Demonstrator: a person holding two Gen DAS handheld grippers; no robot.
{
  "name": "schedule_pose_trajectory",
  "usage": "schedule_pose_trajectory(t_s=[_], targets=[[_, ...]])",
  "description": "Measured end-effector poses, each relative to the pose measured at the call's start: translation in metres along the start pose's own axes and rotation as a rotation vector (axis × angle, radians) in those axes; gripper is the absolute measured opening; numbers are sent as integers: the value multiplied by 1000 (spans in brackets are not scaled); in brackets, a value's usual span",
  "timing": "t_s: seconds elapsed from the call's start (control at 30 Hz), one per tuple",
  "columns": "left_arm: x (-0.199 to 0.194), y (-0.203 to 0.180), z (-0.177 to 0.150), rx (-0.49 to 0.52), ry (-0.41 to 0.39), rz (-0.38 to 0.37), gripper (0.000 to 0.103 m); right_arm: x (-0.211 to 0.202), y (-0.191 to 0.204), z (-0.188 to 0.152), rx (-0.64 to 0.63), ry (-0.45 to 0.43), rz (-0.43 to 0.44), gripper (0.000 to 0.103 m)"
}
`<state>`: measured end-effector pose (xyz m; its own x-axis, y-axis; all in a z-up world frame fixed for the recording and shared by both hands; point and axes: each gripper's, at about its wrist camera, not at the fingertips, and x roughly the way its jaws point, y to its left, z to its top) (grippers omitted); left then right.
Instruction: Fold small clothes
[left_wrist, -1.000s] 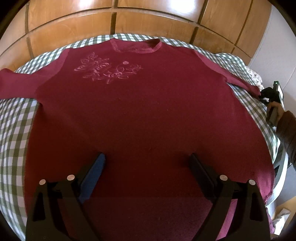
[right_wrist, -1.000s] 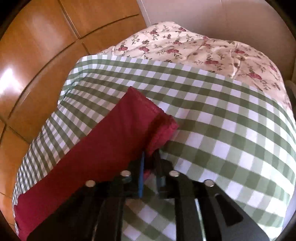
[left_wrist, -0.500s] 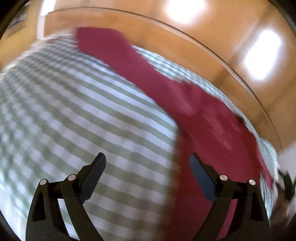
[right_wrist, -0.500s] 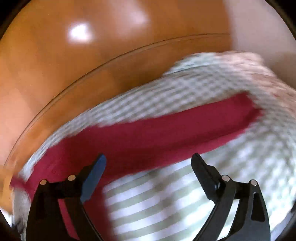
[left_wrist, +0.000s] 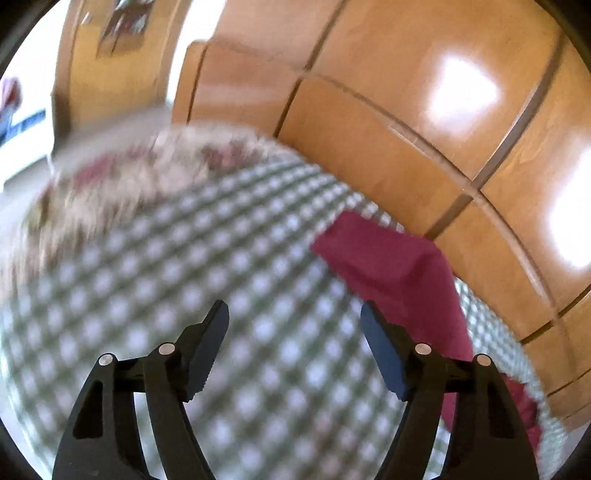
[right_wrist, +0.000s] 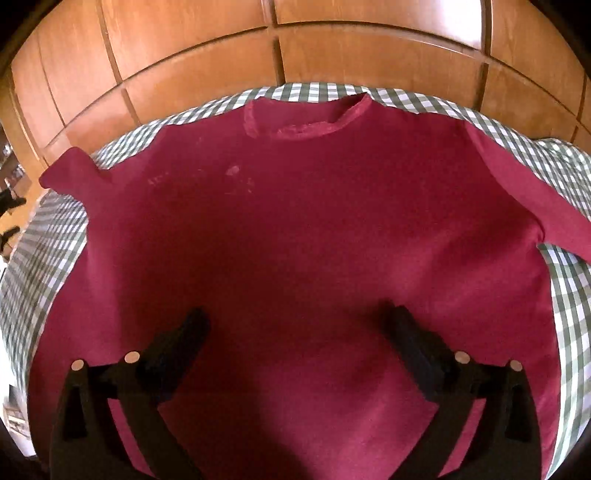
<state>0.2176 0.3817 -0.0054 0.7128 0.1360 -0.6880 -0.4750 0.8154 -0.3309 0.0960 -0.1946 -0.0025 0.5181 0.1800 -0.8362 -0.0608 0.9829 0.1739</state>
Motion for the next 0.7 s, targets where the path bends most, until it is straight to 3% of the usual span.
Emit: schedule_pose_trajectory(t_s=[0.07,0.1,0.17,0.33,0.37,0.43,0.5,0.6,0.7], targets=[[10,-12,8,90,-41,-4,75,2,-1,-1,0,4,-3,101],[19,-20,12,146,-42,-4,81,3,1,1,-3,5,-8,101],[35,-31,22,202,-40,-13,83,2,3,-1,-10,5,-21,101],[72,-41,45,222,-42,-27,83,6,8,2,-18,9,-47,101],[76,-43,46,219,-30,-47,79,6,7,2,-19,9,-50,101],[88,-46,49,208,50,-105,27,6,8,2,-21,8,-52,101],[90,-50,46,242,97,-83,0,7,9,2,-23,7,-55,101],[72,-48,46,250,114,-81,0,6,8,2,-23,4,-55,101],[26,-34,62,196,86,-121,0,6,8,2,-23,3,-55,101]])
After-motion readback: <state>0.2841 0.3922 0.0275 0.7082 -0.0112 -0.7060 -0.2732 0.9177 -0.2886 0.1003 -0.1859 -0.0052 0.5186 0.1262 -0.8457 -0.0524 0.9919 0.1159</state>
